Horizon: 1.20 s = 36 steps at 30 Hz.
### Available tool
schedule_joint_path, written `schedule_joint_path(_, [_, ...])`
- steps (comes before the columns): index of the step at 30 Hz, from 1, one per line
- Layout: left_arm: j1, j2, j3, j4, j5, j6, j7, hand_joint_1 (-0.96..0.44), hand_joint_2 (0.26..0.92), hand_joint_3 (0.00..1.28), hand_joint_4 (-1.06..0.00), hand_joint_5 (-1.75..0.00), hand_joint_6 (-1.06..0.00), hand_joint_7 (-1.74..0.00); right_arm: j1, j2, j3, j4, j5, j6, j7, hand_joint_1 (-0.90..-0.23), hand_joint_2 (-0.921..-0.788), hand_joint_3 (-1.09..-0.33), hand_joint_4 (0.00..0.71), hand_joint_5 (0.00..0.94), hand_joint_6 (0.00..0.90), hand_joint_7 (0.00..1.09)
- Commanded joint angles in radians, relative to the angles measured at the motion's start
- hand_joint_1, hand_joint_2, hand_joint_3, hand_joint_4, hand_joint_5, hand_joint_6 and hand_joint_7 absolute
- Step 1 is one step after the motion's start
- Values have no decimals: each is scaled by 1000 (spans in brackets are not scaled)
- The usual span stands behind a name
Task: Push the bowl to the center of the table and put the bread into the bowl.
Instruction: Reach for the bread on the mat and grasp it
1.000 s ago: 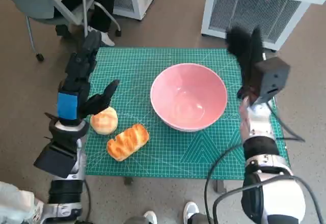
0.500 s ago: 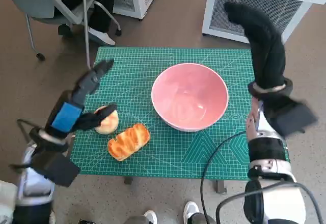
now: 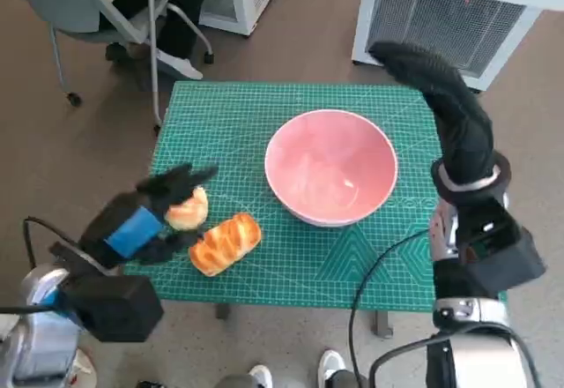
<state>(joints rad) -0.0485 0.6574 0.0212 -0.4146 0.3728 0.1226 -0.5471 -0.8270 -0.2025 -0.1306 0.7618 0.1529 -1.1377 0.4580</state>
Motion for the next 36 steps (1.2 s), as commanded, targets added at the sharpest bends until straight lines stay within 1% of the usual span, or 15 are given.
schedule_joint_path(1, [10,21,-53,-57,71,78,-39,-566,921,312,-269,0,-322,-84,34,-10,14,-20,-18,-1,-16,-575,-921,-755,279,8,312,35])
schedule_joint_path(6, [15,3,-106,-77,138,136,-45,-589,921,320,-266,0,-320,-71,40,-9,24,-28,-26,-2,-32,-575,-921,-758,278,6,312,36])
schedule_joint_path(13, [20,-19,-163,-67,203,153,-15,-619,921,328,-269,-2,-320,-58,43,-13,34,-20,-30,1,-45,-561,-921,-764,276,4,310,38])
schedule_joint_path(19, [23,-55,-196,-27,230,138,28,-634,921,332,-279,-6,-321,-50,47,-14,39,-21,-28,6,-50,-550,-921,-767,276,3,308,40])
schedule_joint_path(25, [10,-99,-228,44,243,120,91,-636,921,330,-292,-10,-322,-43,54,-15,42,-28,-32,7,-59,-546,-921,-768,276,2,304,40])
schedule_joint_path(36, [-12,-173,-289,176,286,128,176,-637,921,323,-316,-17,-328,-34,66,-14,48,-48,-21,19,-64,-546,-921,-769,276,2,301,42])
